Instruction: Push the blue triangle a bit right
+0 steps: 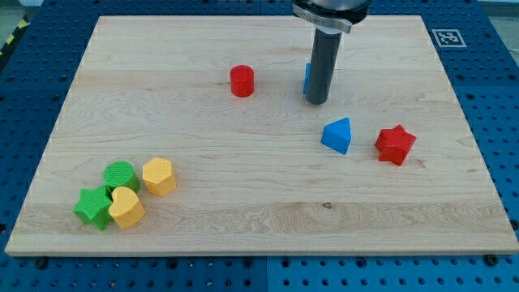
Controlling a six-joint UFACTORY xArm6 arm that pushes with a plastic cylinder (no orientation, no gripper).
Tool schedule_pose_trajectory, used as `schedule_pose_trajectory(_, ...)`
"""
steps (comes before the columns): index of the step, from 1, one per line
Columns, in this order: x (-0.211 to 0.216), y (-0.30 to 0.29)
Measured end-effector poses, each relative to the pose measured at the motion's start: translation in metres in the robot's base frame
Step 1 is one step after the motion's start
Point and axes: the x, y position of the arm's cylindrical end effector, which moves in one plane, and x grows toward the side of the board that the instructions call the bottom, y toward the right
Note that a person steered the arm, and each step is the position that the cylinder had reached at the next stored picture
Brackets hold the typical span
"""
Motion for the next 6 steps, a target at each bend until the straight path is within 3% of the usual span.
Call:
schedule_pose_trajectory(3,0.021,-0.069)
schedule_pose_trajectory(4,0.049,-0.078)
schedule_pose_trajectory(6,0.102,-0.054)
